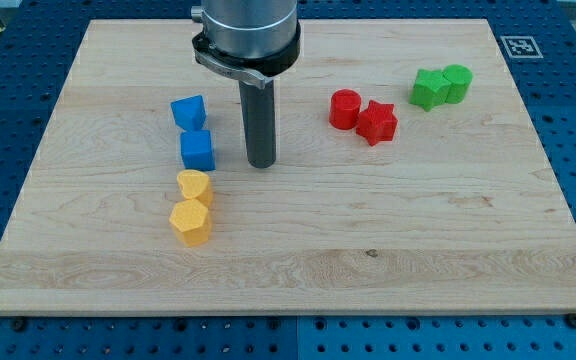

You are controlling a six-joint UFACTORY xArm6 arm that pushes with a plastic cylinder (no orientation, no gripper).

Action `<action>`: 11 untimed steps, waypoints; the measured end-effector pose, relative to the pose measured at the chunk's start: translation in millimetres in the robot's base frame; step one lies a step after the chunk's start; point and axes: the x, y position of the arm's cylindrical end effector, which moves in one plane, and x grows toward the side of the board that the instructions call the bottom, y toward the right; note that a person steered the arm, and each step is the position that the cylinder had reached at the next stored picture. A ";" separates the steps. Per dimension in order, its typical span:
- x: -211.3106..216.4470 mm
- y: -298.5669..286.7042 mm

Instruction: Slide the red star right to the red circle

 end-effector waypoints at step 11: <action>-21.0 137.1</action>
